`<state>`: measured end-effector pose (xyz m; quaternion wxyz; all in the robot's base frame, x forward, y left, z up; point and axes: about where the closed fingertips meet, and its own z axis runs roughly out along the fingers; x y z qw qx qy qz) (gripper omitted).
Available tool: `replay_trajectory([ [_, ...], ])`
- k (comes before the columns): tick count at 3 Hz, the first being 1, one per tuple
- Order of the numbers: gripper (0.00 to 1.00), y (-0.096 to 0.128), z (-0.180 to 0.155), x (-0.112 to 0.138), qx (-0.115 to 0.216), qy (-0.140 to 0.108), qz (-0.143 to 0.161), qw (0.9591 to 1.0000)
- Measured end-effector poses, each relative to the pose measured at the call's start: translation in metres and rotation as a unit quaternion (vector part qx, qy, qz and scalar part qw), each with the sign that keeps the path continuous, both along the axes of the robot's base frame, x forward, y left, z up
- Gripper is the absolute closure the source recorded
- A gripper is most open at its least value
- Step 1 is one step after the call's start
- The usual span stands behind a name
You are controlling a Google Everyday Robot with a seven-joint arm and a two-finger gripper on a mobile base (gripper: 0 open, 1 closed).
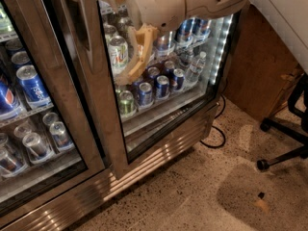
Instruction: Open right fridge door
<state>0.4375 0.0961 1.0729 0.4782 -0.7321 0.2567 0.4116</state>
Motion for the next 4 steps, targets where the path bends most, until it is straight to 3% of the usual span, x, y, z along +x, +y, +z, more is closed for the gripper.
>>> replay_trajectory([
  [1,0.00,-0.0046,0.0010,-0.0129,-0.014,0.000,-0.019,0.9997],
  [4,0.00,-0.0115,0.0080,-0.0131,-0.021,0.009,-0.042,0.9989],
])
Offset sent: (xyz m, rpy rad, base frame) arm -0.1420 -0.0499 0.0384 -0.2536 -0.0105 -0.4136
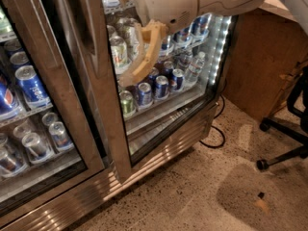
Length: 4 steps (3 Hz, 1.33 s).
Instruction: Open right fridge door
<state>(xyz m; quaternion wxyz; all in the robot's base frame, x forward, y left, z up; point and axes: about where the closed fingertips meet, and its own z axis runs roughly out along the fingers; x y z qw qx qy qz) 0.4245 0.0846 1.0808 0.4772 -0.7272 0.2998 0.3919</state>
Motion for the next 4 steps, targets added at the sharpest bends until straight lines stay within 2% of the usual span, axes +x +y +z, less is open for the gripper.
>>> replay_trajectory([
  [1,0.00,-0.031,0.011,-0.029,-0.025,0.003,-0.042,0.9988],
  [2,0.00,-0.035,0.012,-0.033,-0.027,0.004,-0.046,0.9985],
  [3,0.00,-0.056,0.022,-0.067,-0.049,0.009,-0.084,0.9952],
  [4,0.00,-0.073,0.038,-0.097,-0.067,-0.012,-0.131,0.9891],
])
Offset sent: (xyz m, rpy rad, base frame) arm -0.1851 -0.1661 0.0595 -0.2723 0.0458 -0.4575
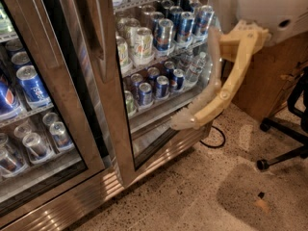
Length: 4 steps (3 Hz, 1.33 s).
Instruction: Open right fridge door
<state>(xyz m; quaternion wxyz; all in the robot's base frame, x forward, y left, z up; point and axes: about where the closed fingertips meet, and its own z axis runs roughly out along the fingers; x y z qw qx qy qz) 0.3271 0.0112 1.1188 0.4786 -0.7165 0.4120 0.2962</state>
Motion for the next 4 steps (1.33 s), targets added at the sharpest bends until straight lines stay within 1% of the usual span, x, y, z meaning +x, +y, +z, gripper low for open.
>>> replay_trajectory([
  [1,0.00,0.004,0.004,0.000,0.000,-0.002,0.006,1.0000],
  [2,0.00,-0.014,0.010,-0.013,-0.023,0.005,-0.017,0.9996],
  [3,0.00,-0.029,0.011,-0.030,-0.043,0.019,-0.042,0.9980],
  [4,0.00,-0.035,0.025,-0.058,-0.095,0.015,-0.086,0.9916],
])
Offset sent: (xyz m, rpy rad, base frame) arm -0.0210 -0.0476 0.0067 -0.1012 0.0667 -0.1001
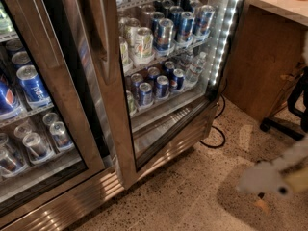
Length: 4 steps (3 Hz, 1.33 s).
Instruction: Open right fridge door
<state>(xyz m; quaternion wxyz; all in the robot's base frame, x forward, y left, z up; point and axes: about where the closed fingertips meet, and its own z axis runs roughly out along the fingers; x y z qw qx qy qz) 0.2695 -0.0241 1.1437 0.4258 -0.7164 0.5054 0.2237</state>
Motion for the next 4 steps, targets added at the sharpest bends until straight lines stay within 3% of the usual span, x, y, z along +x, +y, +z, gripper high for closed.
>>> replay_trajectory([
  [4,0.00,0.0059,0.0059,-0.0064,-0.003,-0.010,0.001,0.9999],
])
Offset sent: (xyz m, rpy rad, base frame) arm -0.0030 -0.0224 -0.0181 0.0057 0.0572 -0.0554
